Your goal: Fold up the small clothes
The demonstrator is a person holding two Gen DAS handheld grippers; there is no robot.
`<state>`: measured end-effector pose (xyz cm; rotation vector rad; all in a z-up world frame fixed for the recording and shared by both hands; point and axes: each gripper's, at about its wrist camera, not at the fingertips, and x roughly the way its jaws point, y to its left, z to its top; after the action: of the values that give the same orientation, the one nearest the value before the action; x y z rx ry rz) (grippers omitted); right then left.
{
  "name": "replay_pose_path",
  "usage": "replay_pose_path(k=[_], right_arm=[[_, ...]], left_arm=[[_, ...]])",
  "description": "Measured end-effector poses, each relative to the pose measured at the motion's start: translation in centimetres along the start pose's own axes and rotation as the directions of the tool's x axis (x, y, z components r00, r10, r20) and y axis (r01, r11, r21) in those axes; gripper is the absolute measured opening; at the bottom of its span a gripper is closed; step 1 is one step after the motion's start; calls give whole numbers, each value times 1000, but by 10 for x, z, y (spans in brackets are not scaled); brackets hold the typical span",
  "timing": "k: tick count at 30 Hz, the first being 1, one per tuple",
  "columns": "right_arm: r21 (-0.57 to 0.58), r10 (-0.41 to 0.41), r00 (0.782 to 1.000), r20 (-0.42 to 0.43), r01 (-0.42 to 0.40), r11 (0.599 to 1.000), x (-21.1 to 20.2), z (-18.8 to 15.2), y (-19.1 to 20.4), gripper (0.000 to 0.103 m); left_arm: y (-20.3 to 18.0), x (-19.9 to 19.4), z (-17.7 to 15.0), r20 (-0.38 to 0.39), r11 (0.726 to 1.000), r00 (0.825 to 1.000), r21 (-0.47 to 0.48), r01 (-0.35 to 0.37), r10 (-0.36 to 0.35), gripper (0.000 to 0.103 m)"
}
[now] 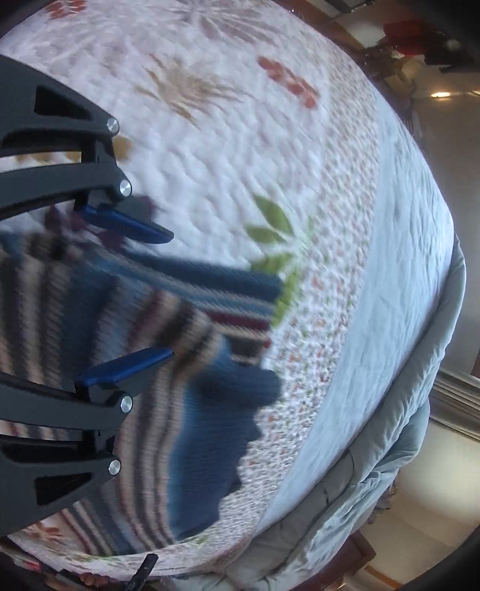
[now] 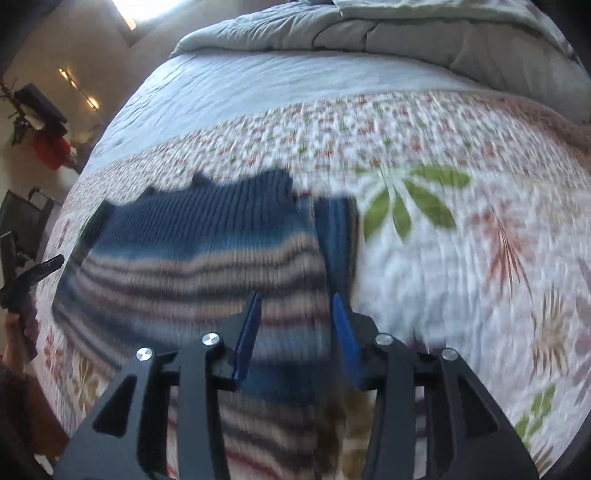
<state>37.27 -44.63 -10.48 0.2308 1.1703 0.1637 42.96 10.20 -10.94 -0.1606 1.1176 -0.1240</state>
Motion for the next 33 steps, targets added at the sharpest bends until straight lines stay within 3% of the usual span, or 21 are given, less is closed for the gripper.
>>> replay_pose_path(k=[5, 9, 11, 13, 14, 17, 22, 26, 29, 32, 33], right_arm=[[16, 66, 996, -66, -65, 998, -20, -65, -10, 43], [12, 106, 989, -107, -105, 994, -14, -85, 0, 43], [5, 131, 984, -118, -131, 991, -10, -90, 6, 31], [-24, 88, 987, -132, -91, 996, -7, -91, 15, 13], [-52, 71, 989, -130, -79, 996, -9, -91, 20, 12], [-60, 88, 990, -110, -95, 994, -23, -91, 22, 10], [-70, 95, 989, -117, -104, 992, -37, -97, 13, 9], [-79, 35, 982, -187, -50, 996, -9, -113, 7, 9], [-68, 60, 982, -180, -73, 995, -2, -114, 7, 11], [-58, 81, 985, -155, -91, 994, -17, -111, 5, 22], [-55, 84, 985, -149, -93, 994, -22, -110, 4, 29]], left_arm=[[11, -18, -51, -35, 999, 998, 19, 44, -43, 59], [1, -7, -66, -74, 998, 996, 25, 60, -58, 59], [-4, 1, -69, -92, 998, 993, 8, 69, -68, 57], [-6, 7, -71, -114, 999, 992, 0, 47, -47, 34], [-6, 8, -72, -122, 999, 991, -5, 52, -52, 19], [-3, 3, -70, -127, 996, 988, -33, 80, -83, 14], [2, -8, -72, -139, 995, 986, -47, 92, -97, 12], [6, 1, -80, -157, 996, 984, -27, 82, -86, 12], [13, 5, -83, -155, 992, 981, -62, 108, -116, 14], [15, -8, -83, -142, 991, 981, -60, 123, -131, 23], [18, -16, -82, -135, 988, 980, -65, 138, -146, 33]])
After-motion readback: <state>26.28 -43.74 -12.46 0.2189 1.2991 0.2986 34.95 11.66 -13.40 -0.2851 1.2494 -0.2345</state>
